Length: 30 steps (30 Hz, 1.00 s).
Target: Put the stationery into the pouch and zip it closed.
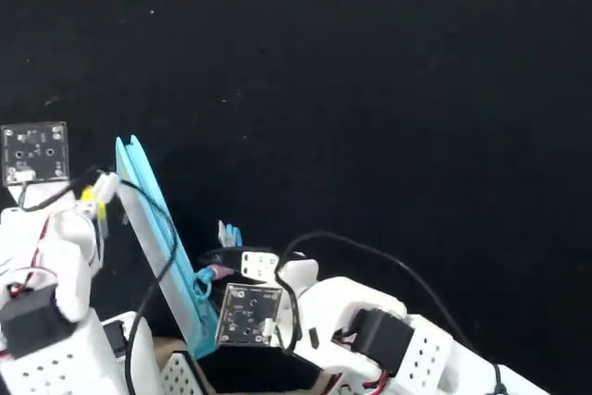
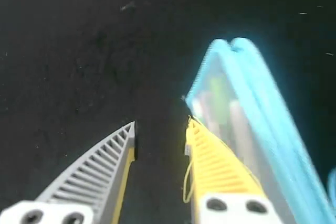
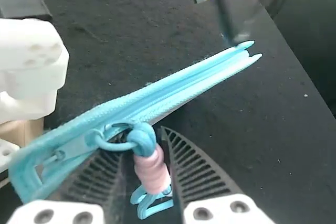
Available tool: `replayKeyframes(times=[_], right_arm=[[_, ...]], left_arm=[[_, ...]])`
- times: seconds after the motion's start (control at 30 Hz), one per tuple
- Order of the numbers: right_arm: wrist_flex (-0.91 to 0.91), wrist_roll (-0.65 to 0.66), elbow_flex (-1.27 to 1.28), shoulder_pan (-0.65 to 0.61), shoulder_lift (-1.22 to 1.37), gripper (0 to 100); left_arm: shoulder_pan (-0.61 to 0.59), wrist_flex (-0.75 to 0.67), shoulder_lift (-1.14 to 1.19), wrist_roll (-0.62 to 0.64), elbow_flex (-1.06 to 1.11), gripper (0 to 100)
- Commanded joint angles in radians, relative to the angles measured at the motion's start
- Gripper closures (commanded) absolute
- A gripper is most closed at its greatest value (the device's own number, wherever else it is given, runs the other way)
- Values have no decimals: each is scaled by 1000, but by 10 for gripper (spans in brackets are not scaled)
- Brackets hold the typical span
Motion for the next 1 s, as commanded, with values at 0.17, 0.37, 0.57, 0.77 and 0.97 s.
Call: replayKeyframes(times=[0.17,0.37,0.57,0.77,0.97], right_arm=[[14,-9,-10,-6,-27,988],[14,-9,-8,-6,-27,988],[15,-9,-7,-6,-27,988],[15,-8,1,-6,-27,988],[14,-8,7,-6,-27,988]], left_arm=[[94,175,25,51,-179,775],[94,184,284,132,-245,777],[145,359,598,180,-575,777],[311,371,675,255,-677,773],[407,358,735,319,-668,773]])
